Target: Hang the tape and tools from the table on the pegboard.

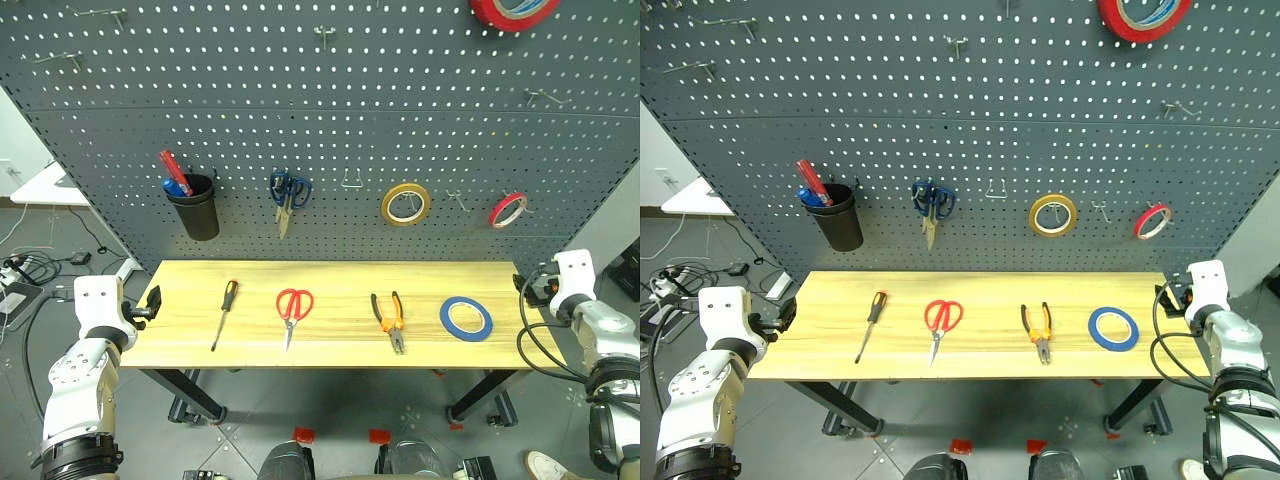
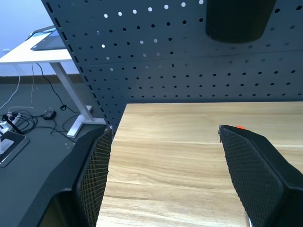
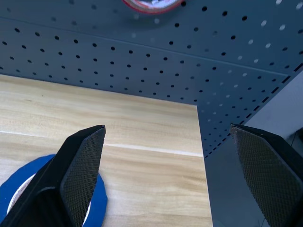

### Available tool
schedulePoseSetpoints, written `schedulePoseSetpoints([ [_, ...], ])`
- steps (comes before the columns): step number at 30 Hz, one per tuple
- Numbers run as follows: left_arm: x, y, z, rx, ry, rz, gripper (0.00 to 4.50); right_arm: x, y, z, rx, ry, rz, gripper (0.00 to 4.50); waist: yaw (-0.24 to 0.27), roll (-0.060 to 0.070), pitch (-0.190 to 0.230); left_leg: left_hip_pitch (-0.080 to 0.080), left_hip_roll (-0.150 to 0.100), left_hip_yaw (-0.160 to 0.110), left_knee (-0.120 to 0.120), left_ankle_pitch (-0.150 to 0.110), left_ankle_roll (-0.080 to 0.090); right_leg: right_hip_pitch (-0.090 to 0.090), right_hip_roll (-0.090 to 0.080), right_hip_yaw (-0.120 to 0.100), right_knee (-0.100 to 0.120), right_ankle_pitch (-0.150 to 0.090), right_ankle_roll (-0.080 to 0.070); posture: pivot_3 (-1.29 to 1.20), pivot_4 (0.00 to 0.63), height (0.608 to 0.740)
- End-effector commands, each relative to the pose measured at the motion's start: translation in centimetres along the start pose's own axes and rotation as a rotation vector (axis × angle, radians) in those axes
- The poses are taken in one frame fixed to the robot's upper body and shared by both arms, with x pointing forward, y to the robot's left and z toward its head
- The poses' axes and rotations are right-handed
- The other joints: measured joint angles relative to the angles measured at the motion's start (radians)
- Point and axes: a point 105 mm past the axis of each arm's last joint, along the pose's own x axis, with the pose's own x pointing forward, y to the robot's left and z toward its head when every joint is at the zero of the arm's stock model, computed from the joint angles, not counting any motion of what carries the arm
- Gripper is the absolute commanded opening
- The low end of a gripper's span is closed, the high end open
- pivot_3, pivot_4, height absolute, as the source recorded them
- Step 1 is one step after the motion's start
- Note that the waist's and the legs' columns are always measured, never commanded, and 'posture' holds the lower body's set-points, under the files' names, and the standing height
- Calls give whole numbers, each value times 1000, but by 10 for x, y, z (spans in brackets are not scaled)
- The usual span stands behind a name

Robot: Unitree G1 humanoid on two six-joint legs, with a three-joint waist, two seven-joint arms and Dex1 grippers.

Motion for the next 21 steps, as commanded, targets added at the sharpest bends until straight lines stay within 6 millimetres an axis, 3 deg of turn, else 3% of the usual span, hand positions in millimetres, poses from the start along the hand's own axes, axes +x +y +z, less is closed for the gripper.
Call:
schedulePoseSetpoints([
  [1, -1, 9, 18, 49, -62, 30, 3773, 3, 1, 19, -5, -74, -6, 4500, 0, 0, 0, 0, 0, 0, 0, 0, 0, 0, 0, 0, 0, 0, 0, -147, 0, 740],
  [6, 0, 13, 19, 36, -59, 43, 3773, 4, 8, 18, -10, -75, 19, 4500, 0, 0, 0, 0, 0, 0, 0, 0, 0, 0, 0, 0, 0, 0, 0, -148, 0, 740],
  [9, -1, 9, 16, 76, -36, 21, 3773, 4, 23, 14, -38, -61, 102, 4500, 0, 0, 0, 0, 0, 0, 0, 0, 0, 0, 0, 0, 0, 0, 0, -148, 0, 740],
  [11, -3, -3, 14, 101, -40, -29, 3773, 0, 42, 8, -70, -45, 206, 4500, 0, 0, 0, 0, 0, 0, 0, 0, 0, 0, 0, 0, 0, 0, 0, -152, 0, 740],
  [15, -7, -20, 16, 103, -57, -99, 3773, -9, 58, 3, -143, -24, 289, 4500, 1, 0, 0, 0, 0, 0, 0, 0, 0, 0, 0, 0, 0, 0, 0, -159, 0, 740],
  [17, -7, -42, 23, 86, -64, -196, 3773, -17, 77, -2, -202, 5, 369, 4500, 4, 0, 0, 0, 0, 0, 0, -2, -3, -1, 0, 0, 0, 0, 0, -166, 0, 740],
  [21, -7, -78, 40, 134, -93, -345, 3773, -30, 99, -8, -247, 100, 460, 4500, 4, 3, 15, 1, 1, -1, 0, -2, -4, -3, 0, 0, -1, 0, 0, -188, 70, 740],
])
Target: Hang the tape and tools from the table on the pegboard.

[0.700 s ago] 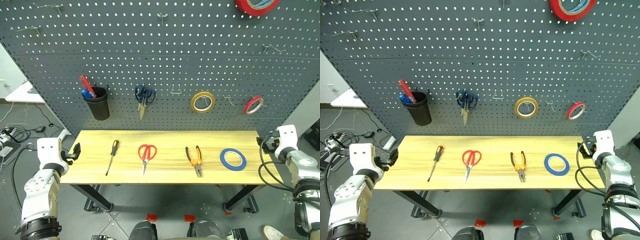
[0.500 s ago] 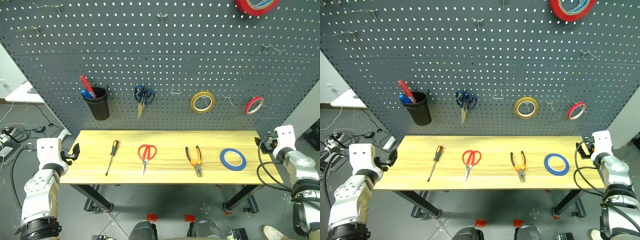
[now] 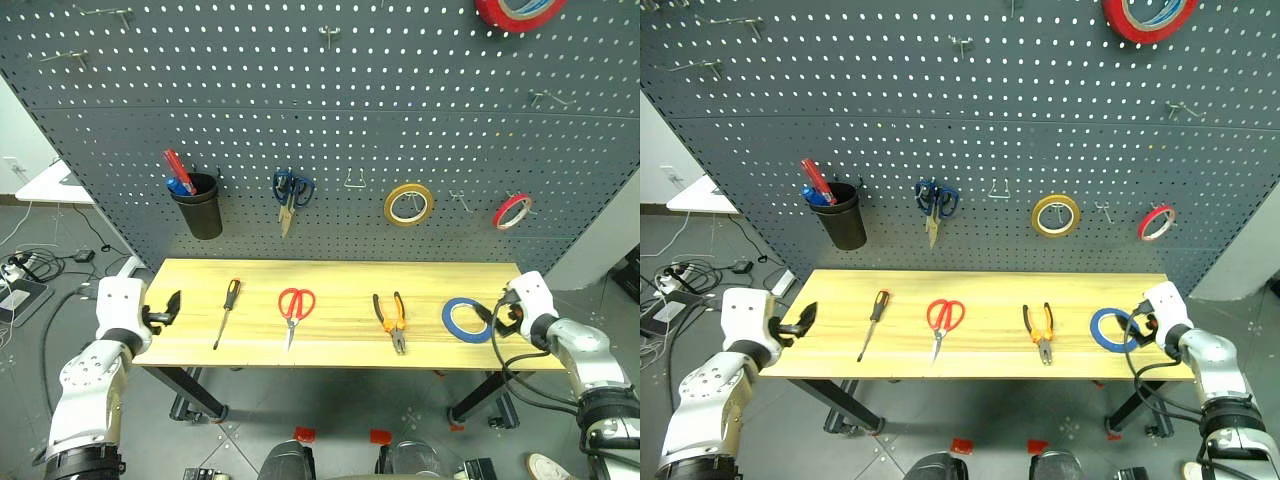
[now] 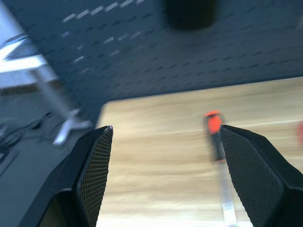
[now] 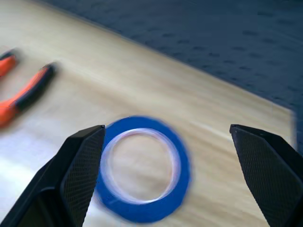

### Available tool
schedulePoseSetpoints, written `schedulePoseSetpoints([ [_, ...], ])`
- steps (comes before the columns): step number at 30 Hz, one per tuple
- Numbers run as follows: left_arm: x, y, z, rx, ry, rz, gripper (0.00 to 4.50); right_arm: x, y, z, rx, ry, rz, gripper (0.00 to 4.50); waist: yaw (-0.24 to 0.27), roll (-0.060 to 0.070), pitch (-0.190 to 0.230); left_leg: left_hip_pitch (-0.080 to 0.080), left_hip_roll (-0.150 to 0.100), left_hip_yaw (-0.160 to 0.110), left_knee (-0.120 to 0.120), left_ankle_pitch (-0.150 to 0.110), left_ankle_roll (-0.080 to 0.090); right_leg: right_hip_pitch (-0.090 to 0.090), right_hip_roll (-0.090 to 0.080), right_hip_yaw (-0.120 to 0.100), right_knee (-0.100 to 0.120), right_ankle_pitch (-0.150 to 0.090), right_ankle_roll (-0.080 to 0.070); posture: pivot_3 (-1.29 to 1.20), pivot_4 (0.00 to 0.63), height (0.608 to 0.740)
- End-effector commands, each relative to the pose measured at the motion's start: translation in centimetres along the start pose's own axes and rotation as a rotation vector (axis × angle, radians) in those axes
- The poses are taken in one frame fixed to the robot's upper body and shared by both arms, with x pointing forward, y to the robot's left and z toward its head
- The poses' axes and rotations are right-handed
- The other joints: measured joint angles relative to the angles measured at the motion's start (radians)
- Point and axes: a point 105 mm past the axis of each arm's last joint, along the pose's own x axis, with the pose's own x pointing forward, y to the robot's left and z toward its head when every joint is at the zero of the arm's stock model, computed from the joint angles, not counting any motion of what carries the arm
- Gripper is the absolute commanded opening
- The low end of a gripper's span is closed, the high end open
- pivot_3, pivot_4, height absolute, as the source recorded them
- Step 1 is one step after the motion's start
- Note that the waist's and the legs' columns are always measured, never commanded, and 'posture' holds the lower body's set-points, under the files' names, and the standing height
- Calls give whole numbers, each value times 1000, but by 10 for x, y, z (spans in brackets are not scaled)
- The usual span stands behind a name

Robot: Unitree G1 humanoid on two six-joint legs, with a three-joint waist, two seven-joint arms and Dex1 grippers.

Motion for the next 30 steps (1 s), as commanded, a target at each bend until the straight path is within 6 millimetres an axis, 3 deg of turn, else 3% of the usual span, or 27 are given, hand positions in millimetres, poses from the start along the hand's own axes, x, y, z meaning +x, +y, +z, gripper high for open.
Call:
schedulePoseSetpoints([
  [1, 8, -28, 33, 62, -75, -130, 3773, -3, 15, 13, -55, 71, 68, 4500, 0, 2, 18, 1, 0, 0, 1, 0, 0, 1, 0, 0, 0, 0, 0, -198, 85, 740],
  [4, 13, -62, 50, 83, -91, -303, 3773, -3, 21, 17, -67, 130, 72, 4500, 1, 5, 44, 1, 1, 0, 1, 0, 0, 0, 0, 2, 1, 1, 1, -231, 154, 740],
  [6, 12, -95, 60, 117, -99, -485, 3773, 1, 20, 24, -87, 152, 54, 4500, 2, 6, 73, 1, 1, 1, 1, 0, 0, -1, 0, 2, 2, 1, 1, -247, 191, 740],
  [9, 11, -128, 66, 195, -92, -674, 3773, 9, 17, 31, -66, 174, 32, 4500, 2, 6, 114, -2, 1, 4, 1, 3, 5, -1, 1, 6, 2, 1, 1, -254, 221, 740],
  [14, 16, -165, 76, 318, -116, -873, 3773, 27, 11, 36, -80, 232, 43, 4500, 0, -2, 153, -9, 1, 13, 0, 3, 8, -12, 4, 15, 5, 3, -1, -246, 267, 740],
  [22, 11, -195, 84, 411, -174, -1011, 3773, 46, 9, 25, -118, 393, 116, 4500, 0, -7, 198, -14, 8, 30, 1, 0, 8, -21, 8, 24, 2, 2, -1, -232, 283, 740],
  [25, 10, -199, 84, 409, -184, -1019, 3823, 48, 7, 17, -138, 462, 136, 3899, -1, -9, 200, -14, 9, 30, 2, 0, 8, -21, 8, 24, 2, 2, -1, -230, 277, 740],
  [30, 9, -205, 84, 410, -207, -1032, 3823, 52, 6, 8, -182, 519, 138, 2221, -1, -9, 200, -12, 11, 30, 3, 0, 7, -19, 9, 24, 3, 3, -1, -233, 246, 740],
])
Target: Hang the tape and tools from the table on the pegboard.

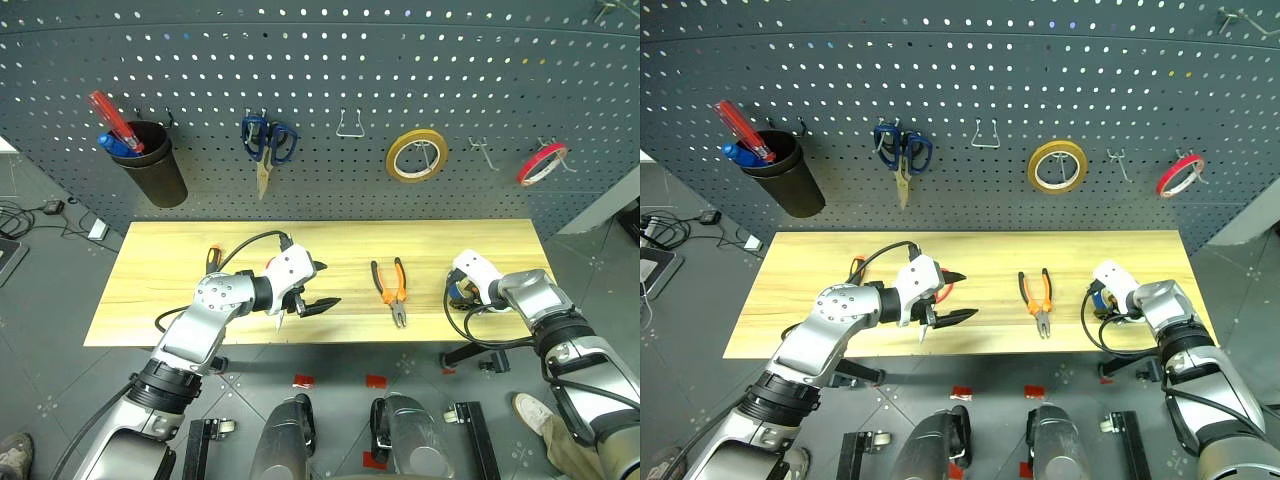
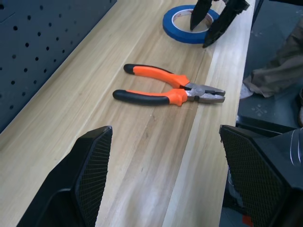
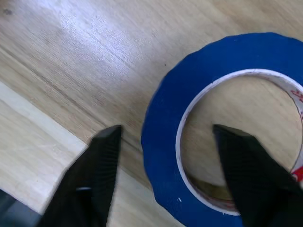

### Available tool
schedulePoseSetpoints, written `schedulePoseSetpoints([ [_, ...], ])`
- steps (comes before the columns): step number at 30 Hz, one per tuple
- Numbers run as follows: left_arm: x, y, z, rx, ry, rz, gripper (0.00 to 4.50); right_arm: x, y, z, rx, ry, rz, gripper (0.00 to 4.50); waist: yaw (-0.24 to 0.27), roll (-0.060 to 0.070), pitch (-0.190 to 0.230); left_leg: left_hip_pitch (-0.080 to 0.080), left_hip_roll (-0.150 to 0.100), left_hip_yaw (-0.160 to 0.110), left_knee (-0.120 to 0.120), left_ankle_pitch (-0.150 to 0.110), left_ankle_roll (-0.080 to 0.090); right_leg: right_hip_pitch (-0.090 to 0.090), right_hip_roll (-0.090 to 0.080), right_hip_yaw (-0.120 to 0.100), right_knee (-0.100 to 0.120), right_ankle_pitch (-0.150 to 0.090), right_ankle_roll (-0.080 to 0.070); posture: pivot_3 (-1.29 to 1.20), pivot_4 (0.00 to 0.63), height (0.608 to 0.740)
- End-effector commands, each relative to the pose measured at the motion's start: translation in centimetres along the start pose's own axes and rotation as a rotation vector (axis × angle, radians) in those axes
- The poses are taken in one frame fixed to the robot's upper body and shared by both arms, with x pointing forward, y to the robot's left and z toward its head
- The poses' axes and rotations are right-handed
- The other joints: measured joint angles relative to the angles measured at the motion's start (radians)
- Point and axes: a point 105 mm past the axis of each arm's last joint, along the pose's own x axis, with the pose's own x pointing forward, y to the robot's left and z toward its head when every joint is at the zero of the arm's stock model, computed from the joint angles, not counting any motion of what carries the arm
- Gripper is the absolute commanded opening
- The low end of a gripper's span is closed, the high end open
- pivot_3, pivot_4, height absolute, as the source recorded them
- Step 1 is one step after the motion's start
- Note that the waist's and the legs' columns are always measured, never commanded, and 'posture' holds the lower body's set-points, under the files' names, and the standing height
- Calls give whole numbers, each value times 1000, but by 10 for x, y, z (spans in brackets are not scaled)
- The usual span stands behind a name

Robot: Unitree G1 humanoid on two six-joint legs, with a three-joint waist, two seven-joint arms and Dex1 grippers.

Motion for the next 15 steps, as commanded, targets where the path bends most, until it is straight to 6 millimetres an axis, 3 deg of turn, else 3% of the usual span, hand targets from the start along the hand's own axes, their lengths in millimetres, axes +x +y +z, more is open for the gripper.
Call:
schedulePoseSetpoints([
  [1, 4, -6, 10, 45, -48, -22, 3823, 9, 3, -21, -38, 103, -9, 1898, 0, -1, -1, 0, 0, 0, 0, 0, 0, 0, 0, 0, 0, 1, 1, -234, 243, 740],
  [5, 6, -10, 18, 52, -101, -36, 3823, 12, 9, -24, 50, 99, 32, 710, -1, -3, -2, 0, 0, 0, 2, 0, 0, 1, 0, 1, -1, 4, 3, -249, 227, 740],
  [10, 8, -11, 32, 32, -175, -65, 3823, -1, -5, -22, 164, 31, 13, 696, 3, -3, -2, 0, 0, 0, 2, 0, -1, 1, 0, 0, 0, 6, 2, -267, 218, 740],
  [15, 8, -3, 59, -17, -295, -37, 3823, -46, -16, 11, -63, -203, -180, 695, 12, -1, -3, -3, 0, 1, 2, 0, -1, -2, -1, 0, 0, 6, 2, -293, 215, 740],
])
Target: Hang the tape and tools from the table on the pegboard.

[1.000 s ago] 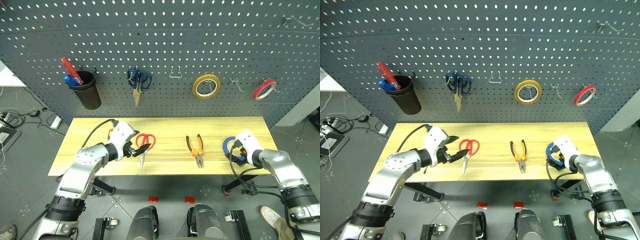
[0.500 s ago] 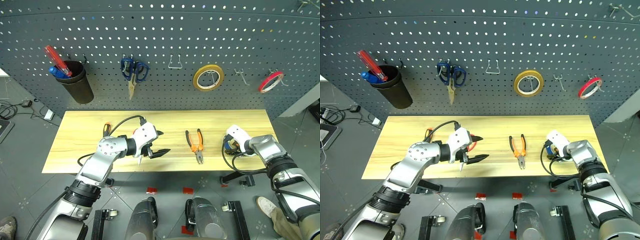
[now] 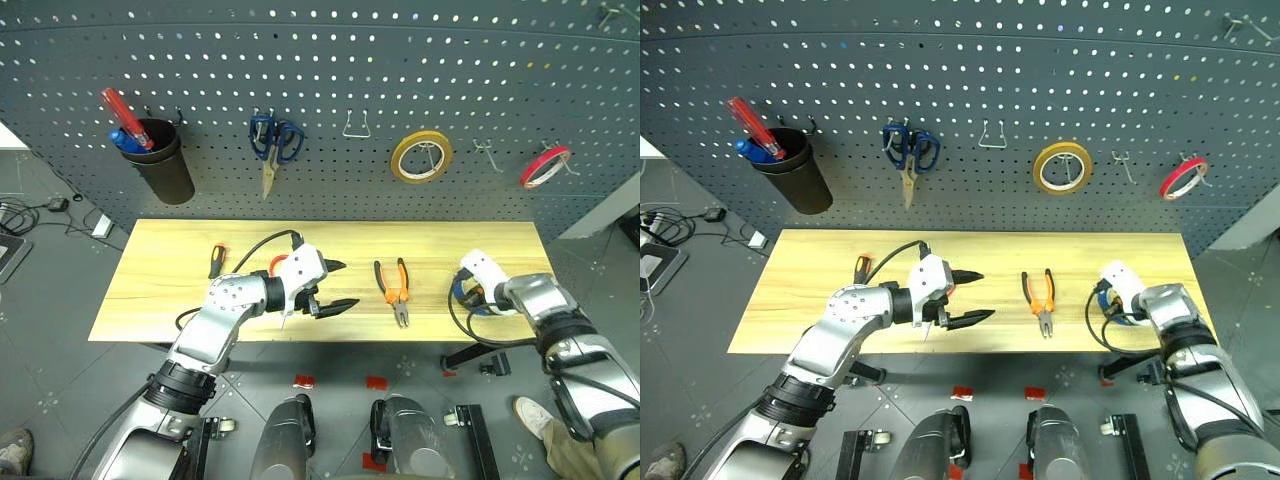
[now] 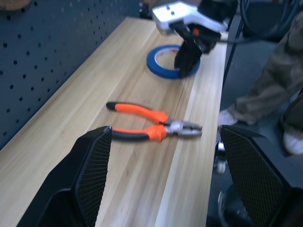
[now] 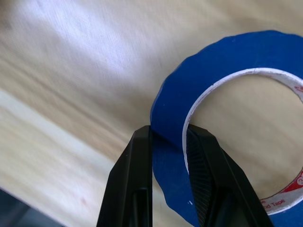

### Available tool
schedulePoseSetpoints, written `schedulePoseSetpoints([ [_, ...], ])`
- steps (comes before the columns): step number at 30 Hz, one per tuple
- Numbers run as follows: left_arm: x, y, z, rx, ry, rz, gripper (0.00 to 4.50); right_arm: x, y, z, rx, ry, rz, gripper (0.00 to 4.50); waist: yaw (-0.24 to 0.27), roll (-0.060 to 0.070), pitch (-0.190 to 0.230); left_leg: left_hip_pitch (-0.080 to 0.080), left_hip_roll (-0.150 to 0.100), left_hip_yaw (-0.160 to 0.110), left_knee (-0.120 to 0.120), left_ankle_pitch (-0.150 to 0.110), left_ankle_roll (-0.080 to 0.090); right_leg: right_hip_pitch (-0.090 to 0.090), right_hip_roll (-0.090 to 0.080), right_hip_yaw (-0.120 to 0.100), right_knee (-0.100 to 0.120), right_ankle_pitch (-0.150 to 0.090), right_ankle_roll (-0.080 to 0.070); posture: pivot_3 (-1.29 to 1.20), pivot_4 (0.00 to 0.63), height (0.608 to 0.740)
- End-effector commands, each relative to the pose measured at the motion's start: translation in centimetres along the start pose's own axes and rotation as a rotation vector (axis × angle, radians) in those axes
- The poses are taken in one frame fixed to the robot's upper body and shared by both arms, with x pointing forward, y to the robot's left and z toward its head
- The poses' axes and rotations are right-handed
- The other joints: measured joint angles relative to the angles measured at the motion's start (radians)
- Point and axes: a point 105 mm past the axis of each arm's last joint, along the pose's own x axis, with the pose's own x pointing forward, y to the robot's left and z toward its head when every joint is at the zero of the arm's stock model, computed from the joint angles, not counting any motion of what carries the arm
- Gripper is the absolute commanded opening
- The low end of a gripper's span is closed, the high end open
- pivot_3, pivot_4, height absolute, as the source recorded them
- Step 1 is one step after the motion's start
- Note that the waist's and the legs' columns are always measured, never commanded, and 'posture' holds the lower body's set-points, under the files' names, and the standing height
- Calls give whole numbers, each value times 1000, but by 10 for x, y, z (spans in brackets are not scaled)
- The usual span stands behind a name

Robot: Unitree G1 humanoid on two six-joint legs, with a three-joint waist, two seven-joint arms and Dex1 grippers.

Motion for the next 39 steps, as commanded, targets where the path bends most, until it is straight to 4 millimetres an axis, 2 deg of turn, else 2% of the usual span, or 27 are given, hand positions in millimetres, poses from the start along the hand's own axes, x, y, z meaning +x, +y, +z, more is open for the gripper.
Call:
schedulePoseSetpoints([
  [1, 0, 9, 36, 10, -137, 32, 3823, -44, -6, 38, -164, -214, -189, 695, 0, 1, 0, 0, 0, 1, 0, 0, 0, 0, 0, 0, 0, 0, 0, -293, 215, 740],
  [5, 0, 16, 53, 8, -214, 67, 3823, -76, 17, 57, -231, -378, -371, 693, -13, 1, -1, 0, 1, 3, -1, 0, 0, -3, 1, 0, 0, 0, 1, -309, 214, 740],
  [8, 1, 21, 67, 39, -263, 94, 3823, -103, 46, 82, -371, -563, -506, 692, -18, 1, -1, 0, 2, 3, -1, 0, 0, -3, 1, 0, 1, -1, 2, -313, 213, 740],
  [10, 1, 22, 77, 39, -308, 92, 3823, -119, 57, 101, -402, -684, -579, 692, -20, 1, -1, 0, 2, 3, -1, 0, 0, -4, 1, 2, 2, -3, 6, -316, 212, 740],
  [12, 1, 22, 84, 26, -339, 83, 3823, -130, 55, 115, -362, -758, -635, 692, -24, 1, -1, 0, 2, 4, 0, 0, 0, -5, 2, 3, 3, -2, 7, -317, 212, 740],
  [16, 0, 27, 91, 4, -359, 83, 3823, -139, 30, 144, -265, -854, -691, 692, -28, 1, -1, 0, 2, 4, 5, 0, 0, -5, 2, 5, 8, -2, 8, -317, 210, 740],
  [21, 1, 30, 96, 2, -368, 89, 3823, -130, -1, 160, -195, -869, -685, 692, -28, 1, -1, 0, 2, 3, 9, 0, 1, -5, 3, 7, 13, -2, 7, -307, 206, 740],
  [24, 2, 30, 94, 2, -359, 93, 3823, -115, -8, 171, -137, -883, -578, 692, -31, 1, -1, 0, 2, 4, 10, 0, 0, -6, 3, 9, 14, 1, 3, -298, 205, 740],
  [27, 1, 29, 89, 5, -340, 95, 3823, -109, -10, 175, -98, -897, -526, 691, -39, 1, -1, 0, 2, 9, 10, 0, 0, -9, 5, 15, 15, 1, 2, -298, 205, 740],
  [33, -15, 27, 57, -13, -216, 102, 3823, -101, 8, 165, -50, -878, -449, 2671, -41, 1, -1, 0, 4, 15, 8, 0, 1, -13, 5, 21, 15, 1, 2, -285, 209, 740],
  [38, -44, 10, 11, 43, 1, 43, 3823, -91, 44, 143, 66, -800, -337, 4387, -44, 1, -1, 1, 6, 19, 7, 0, 1, -15, 6, 25, 16, 1, 2, -287, 222, 740],
  [39, -52, 7, 1, 53, 52, 38, 3823, -87, 56, 139, 97, -768, -294, 4454, -44, 1, -1, 1, 7, 19, 7, 0, 0, -15, 6, 25, 16, 1, 2, -284, 227, 740],
])
